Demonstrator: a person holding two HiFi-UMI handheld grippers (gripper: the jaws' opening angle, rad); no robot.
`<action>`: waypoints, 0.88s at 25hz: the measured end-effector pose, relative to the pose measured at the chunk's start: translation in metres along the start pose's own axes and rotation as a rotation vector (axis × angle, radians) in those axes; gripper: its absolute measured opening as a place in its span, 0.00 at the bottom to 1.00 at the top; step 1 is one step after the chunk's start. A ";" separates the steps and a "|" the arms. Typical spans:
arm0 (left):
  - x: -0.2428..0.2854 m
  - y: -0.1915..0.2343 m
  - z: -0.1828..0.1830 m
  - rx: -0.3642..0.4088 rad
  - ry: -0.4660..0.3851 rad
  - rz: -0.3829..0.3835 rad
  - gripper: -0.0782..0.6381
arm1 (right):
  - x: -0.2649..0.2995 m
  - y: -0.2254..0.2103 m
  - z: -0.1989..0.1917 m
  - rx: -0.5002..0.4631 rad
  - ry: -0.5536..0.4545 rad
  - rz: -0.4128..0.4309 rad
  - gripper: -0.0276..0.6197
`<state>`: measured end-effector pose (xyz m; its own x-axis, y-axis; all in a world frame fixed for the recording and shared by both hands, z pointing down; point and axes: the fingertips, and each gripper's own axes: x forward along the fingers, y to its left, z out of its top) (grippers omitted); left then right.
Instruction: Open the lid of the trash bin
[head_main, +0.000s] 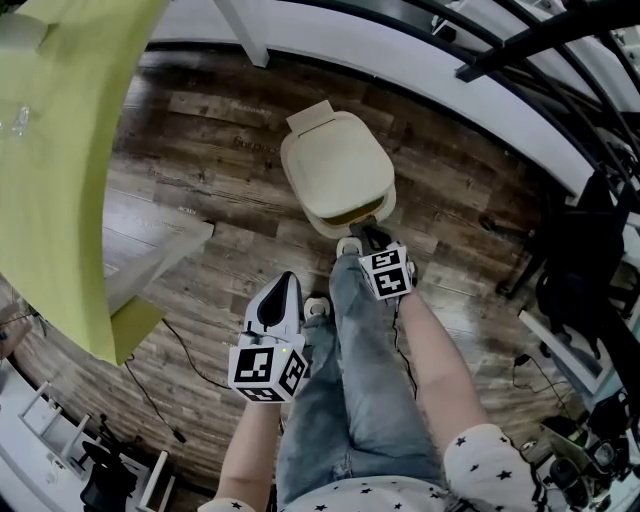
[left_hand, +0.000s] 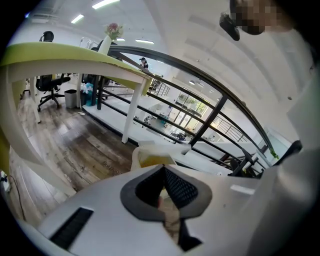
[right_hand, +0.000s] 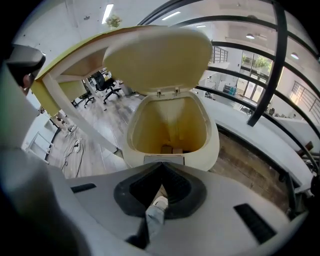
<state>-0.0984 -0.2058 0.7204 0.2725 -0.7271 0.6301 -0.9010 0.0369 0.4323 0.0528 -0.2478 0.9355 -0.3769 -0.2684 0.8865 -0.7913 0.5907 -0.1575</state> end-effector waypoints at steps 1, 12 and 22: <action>0.000 0.000 0.000 -0.001 0.000 0.000 0.12 | 0.000 0.000 0.000 0.001 0.001 0.002 0.03; -0.008 0.001 0.004 0.001 -0.012 0.005 0.13 | 0.000 -0.001 -0.002 0.007 0.024 -0.015 0.03; -0.019 -0.002 0.013 0.012 -0.029 -0.003 0.12 | -0.006 0.001 0.007 0.030 0.024 -0.047 0.03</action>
<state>-0.1062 -0.2013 0.6990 0.2651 -0.7468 0.6099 -0.9042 0.0271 0.4262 0.0513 -0.2510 0.9273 -0.3273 -0.2773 0.9033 -0.8224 0.5544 -0.1278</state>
